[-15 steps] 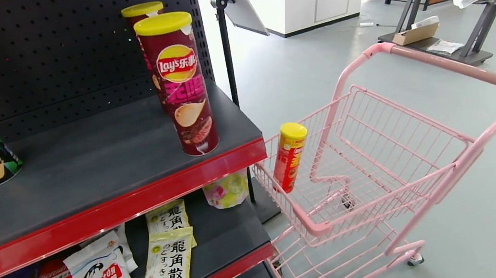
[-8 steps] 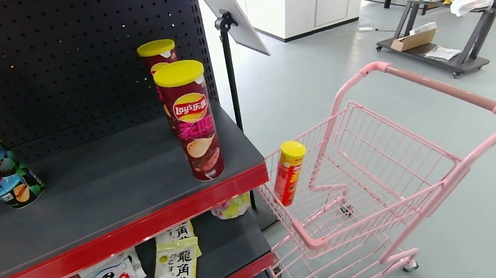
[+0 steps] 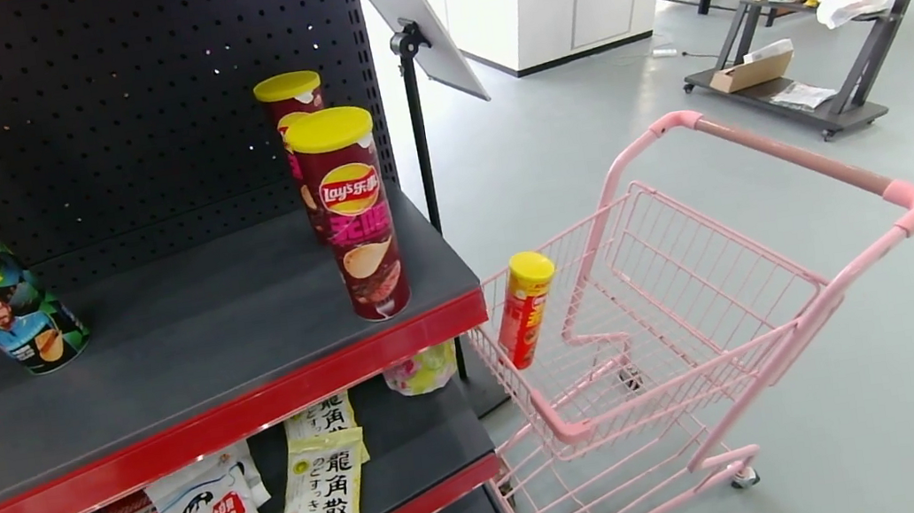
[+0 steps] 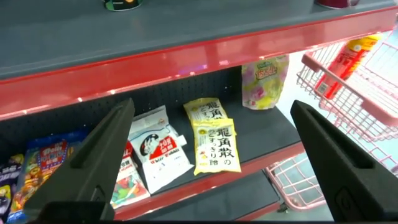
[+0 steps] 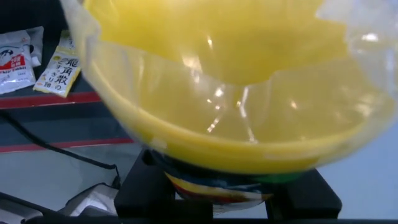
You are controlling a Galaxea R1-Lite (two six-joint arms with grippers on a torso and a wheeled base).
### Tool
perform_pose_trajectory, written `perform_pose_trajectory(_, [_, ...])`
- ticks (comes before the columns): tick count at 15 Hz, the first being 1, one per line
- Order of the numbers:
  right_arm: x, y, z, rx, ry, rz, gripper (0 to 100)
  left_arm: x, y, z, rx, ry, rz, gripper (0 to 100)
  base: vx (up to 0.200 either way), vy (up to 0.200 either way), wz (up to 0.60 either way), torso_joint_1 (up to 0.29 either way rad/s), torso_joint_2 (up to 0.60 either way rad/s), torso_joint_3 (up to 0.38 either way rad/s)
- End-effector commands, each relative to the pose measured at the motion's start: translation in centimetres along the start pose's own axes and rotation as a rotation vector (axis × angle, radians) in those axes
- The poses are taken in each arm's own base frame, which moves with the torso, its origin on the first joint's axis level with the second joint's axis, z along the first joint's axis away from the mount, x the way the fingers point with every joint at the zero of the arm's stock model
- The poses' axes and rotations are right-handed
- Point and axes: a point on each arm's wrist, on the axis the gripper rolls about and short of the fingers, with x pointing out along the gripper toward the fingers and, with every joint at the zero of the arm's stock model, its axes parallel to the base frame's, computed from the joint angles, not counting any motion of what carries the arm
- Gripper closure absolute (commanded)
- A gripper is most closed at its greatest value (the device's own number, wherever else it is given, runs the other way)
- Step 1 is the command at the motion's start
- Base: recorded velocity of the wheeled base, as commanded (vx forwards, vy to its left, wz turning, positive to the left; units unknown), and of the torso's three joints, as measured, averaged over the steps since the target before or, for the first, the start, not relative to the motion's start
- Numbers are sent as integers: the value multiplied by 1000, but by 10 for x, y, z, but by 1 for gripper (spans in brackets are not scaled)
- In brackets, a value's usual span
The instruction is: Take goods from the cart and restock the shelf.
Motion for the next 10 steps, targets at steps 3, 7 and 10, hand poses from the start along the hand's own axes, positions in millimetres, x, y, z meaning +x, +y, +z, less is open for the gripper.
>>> perform_pose_trajectory(3, [0,0,-1,-9,3,-1,100,0,0,0,1,2,1,0,0,0,0,0,0,0])
perform_pose_trajectory(7, [-2,0,-7,-22,3,-3,100,0,0,0,1,2,1,0,0,0,600,4,4,-2])
perform_pose_trajectory(10, [-2,1,-8,-23,1,-1,100,0,0,0,1,2,1,0,0,0,600,6,4,1])
